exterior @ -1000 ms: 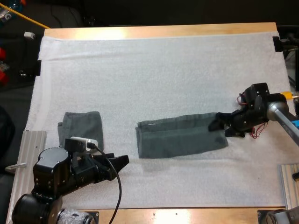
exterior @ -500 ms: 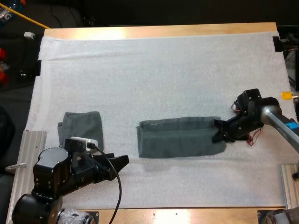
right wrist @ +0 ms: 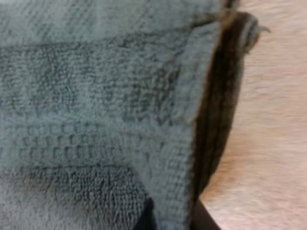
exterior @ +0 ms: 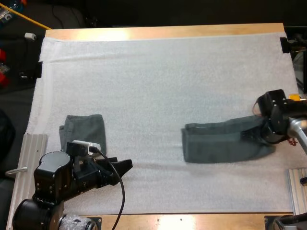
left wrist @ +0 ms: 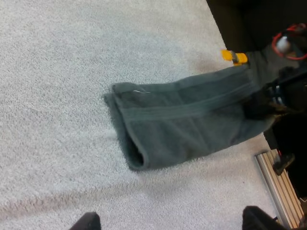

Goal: Pick towel from pile, fold and stack

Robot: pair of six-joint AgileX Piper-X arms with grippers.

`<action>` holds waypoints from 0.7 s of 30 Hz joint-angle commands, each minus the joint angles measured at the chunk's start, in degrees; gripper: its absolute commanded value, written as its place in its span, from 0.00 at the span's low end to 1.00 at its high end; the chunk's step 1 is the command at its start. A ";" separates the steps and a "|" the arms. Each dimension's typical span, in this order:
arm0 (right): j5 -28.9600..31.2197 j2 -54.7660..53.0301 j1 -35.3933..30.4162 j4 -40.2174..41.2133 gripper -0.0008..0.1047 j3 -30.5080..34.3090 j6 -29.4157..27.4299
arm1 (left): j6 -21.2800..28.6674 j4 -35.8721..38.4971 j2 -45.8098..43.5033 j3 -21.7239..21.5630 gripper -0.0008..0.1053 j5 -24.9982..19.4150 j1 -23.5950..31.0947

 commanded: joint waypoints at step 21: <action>-20.62 4.80 22.47 -17.60 0.01 -0.02 29.24 | 1.45 0.48 -0.10 -0.33 0.56 3.28 0.08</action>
